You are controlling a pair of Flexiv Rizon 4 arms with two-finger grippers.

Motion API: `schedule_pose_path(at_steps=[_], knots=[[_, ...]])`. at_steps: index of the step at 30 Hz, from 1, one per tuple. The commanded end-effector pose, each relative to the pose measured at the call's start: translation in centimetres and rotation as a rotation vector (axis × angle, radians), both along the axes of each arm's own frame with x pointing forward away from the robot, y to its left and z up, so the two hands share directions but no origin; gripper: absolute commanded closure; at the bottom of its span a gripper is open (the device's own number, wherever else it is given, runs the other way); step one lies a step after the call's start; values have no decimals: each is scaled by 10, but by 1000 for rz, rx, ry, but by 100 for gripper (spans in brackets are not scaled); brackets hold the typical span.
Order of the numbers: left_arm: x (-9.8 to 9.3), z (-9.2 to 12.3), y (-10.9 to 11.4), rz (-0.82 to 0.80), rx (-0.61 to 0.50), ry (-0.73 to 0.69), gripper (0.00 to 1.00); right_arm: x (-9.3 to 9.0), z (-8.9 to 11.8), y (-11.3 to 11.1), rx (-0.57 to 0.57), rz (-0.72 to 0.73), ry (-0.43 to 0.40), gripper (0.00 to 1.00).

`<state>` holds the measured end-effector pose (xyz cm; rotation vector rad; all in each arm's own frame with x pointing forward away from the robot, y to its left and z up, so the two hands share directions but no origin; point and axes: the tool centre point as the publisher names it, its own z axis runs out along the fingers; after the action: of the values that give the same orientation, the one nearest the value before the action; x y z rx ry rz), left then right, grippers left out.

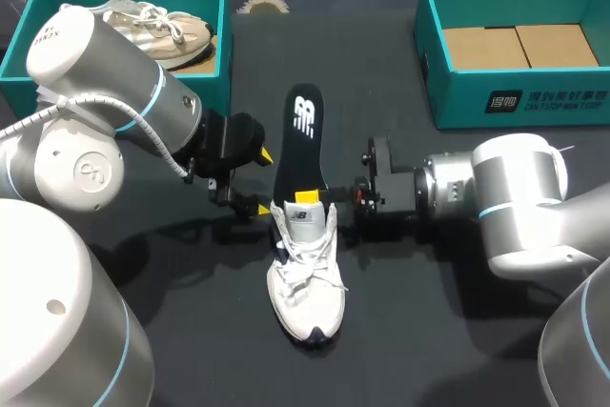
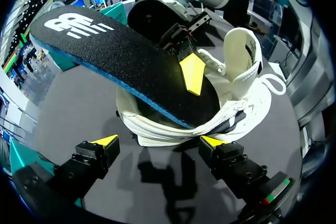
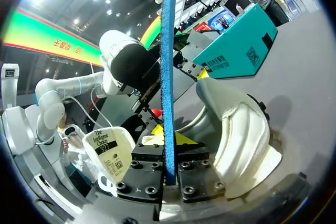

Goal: Take the shoe out of the shoebox, open the shoe tongue, remove and reinsert the insole, then place the shoe into the shoebox

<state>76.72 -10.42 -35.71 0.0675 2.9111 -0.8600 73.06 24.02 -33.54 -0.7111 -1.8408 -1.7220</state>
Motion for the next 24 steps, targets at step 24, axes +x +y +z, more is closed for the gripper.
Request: schedule_pose_path(at_steps=[24], knots=[[-1,-1,0,0,-1,-1,0,4,12,5,6,46,-49,72]])
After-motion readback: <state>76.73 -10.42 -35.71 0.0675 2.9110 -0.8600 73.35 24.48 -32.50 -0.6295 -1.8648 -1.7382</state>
